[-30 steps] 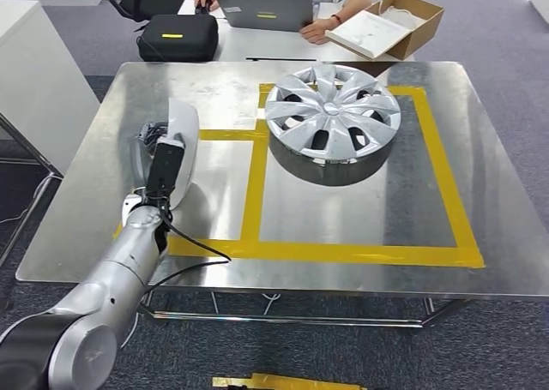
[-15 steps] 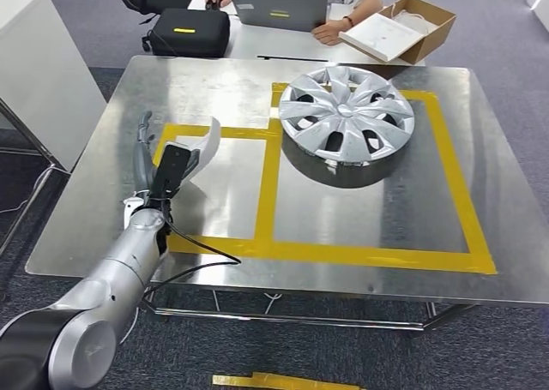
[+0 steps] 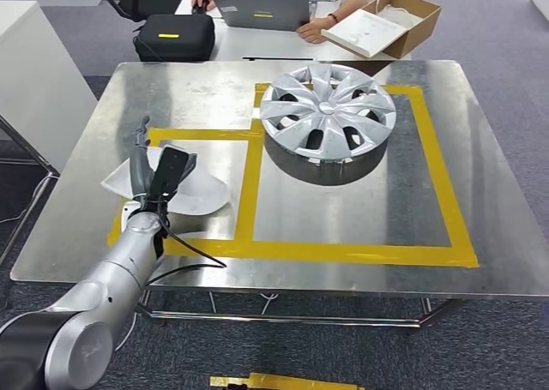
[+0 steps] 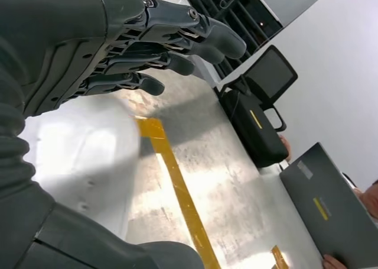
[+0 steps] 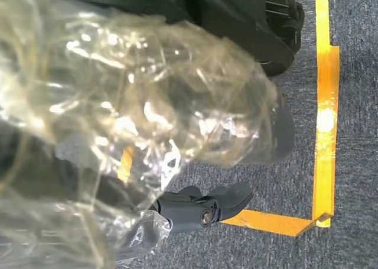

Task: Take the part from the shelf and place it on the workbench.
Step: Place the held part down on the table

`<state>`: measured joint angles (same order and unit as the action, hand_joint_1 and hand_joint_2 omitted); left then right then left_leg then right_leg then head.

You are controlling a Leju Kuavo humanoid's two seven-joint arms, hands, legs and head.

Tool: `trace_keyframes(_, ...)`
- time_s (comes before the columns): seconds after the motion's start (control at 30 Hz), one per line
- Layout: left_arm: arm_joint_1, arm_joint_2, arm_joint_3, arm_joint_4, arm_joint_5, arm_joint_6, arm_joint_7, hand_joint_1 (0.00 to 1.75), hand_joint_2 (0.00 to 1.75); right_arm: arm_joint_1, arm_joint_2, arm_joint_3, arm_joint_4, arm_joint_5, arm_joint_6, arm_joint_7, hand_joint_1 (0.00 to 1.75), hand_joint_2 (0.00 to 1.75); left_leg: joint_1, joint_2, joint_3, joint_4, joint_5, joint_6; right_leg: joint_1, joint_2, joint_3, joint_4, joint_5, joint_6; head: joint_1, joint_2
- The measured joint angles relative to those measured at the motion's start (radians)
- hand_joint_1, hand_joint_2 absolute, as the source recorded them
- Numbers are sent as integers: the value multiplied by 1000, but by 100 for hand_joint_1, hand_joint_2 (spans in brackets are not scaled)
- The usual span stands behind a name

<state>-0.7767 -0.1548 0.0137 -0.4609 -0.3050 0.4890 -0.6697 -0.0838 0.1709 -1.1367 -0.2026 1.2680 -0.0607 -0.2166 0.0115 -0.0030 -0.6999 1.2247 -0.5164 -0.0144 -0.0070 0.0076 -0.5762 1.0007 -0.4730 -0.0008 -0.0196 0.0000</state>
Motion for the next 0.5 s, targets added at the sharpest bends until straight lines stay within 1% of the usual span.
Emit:
trace_keyframes(0.03,-2,1,0,0,-2,3,1,0,175,0,0,0,0,0,0,0,0,0,-2,0,33,-70,35,8,2,0,1,0,-1,1,0,0)
trace_keyframes(0.07,-5,3,0,1,-5,7,3,0,175,-1,1,0,0,0,1,0,0,0,-4,0,64,-136,59,14,5,1,1,2,-3,3,0,0)
trace_keyframes(0.1,-7,4,0,1,-9,12,7,0,175,-1,1,0,1,0,1,0,0,0,-7,0,85,-182,71,18,7,0,0,3,-4,6,0,0)
trace_keyframes(0.13,-8,5,0,1,-12,16,10,0,175,-1,1,0,1,0,1,0,0,0,-8,0,94,-204,72,21,8,0,-3,3,-5,10,1,0)
trace_keyframes(0.17,-8,5,0,2,-15,19,13,0,175,-1,1,0,1,-1,2,1,0,0,-9,0,96,-211,69,20,8,-1,-5,3,-5,14,1,0)
trace_keyframes(0.23,-8,8,2,4,-19,23,16,0,175,-1,1,0,1,-1,1,1,0,0,-5,0,97,-217,71,26,7,-2,-11,9,-12,24,1,0)
trace_keyframes(0.27,-9,9,3,4,-19,26,17,0,175,-1,1,0,0,-1,1,1,0,0,-3,1,99,-220,73,30,7,-3,-23,32,-27,29,4,0)
trace_keyframes(0.3,-9,10,4,4,-20,29,17,0,175,-1,1,0,0,-1,1,1,0,0,0,1,100,-223,75,35,6,-3,-44,76,-52,34,6,0)
trace_keyframes(0.37,-8,10,7,5,-16,31,14,0,87,-1,1,0,0,-2,1,2,0,0,0,1,100,-223,74,39,2,-4,-108,208,-112,42,10,0)
trace_keyframes(0.4,-7,10,11,6,-10,28,11,0,44,0,1,0,0,-2,1,2,0,0,0,1,100,-222,74,39,1,-4,-137,265,-129,45,10,0)
trace_keyframes(0.43,-6,9,16,6,-1,22,6,0,0,0,1,0,0,-3,1,3,0,0,0,1,100,-222,73,39,0,-4,-152,290,-129,47,10,0)
trace_keyframes(0.47,-6,9,23,6,12,15,1,0,0,0,1,0,0,-3,0,3,0,0,0,0,101,-222,73,38,-2,-4,-149,275,-108,49,10,0)
trace_keyframes(0.5,-9,8,30,6,23,7,-6,0,0,0,1,0,0,-4,0,4,0,0,0,0,102,-221,72,36,-5,-5,-125,222,-73,49,10,0)
